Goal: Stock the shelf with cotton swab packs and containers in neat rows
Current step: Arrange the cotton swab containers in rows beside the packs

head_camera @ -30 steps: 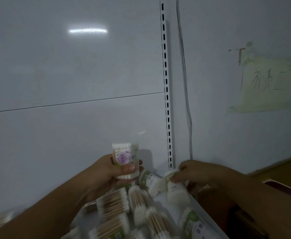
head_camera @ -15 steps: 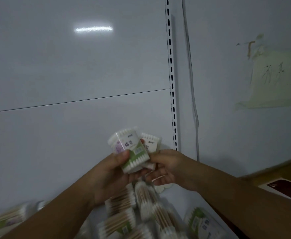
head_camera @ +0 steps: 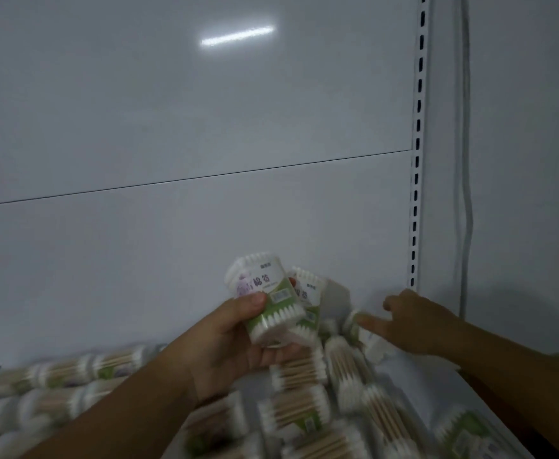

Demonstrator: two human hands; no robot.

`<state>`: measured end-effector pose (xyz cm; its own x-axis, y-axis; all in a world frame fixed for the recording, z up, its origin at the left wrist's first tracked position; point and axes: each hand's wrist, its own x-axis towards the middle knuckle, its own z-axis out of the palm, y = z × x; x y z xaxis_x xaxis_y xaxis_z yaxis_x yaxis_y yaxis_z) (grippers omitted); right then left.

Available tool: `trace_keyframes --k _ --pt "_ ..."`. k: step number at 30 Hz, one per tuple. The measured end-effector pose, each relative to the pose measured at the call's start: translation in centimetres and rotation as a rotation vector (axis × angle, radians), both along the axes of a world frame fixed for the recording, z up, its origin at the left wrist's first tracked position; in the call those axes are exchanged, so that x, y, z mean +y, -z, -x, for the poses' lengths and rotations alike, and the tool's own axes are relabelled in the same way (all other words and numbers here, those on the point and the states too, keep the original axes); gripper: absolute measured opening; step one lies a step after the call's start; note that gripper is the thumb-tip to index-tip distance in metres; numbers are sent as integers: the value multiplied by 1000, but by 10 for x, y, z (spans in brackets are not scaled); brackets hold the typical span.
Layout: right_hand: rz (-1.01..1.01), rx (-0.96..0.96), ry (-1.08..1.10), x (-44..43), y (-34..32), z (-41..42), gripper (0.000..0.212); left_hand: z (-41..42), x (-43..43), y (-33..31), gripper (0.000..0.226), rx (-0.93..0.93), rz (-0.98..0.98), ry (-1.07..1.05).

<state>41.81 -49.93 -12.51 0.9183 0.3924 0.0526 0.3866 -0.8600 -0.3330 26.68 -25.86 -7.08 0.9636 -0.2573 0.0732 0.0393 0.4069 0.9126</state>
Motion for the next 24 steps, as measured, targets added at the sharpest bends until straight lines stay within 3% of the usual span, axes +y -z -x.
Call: trace_keyframes --k 2,4,7,9,11,13,16,21,24 --pt "107 105 7 0 6 -5 58 10 11 -3 71 -14 11 -15" --pt "52 185 18 -2 2 -7 47 25 24 -7 70 -33 16 -19" --pt "64 118 87 -17 -14 -9 34 52 50 -16 68 -77 20 -33" --pt "31 9 168 -22 -33 -2 38 76 72 -22 68 -107 15 -64" --pt "-150 -59 179 -9 -61 18 48 104 98 -25 70 -116 31 -121" --pt "-291 -105 58 24 -83 46 56 138 125 -25 71 -122 64 -177" --pt "-500 20 -235 119 -100 124 45 200 172 -18 67 -147 94 -226" --pt "-379 82 -727 294 -114 267 56 312 263 3 69 -148 107 -392" --pt "-311 83 -847 376 -115 327 52 372 308 11 71 -151 105 -515"
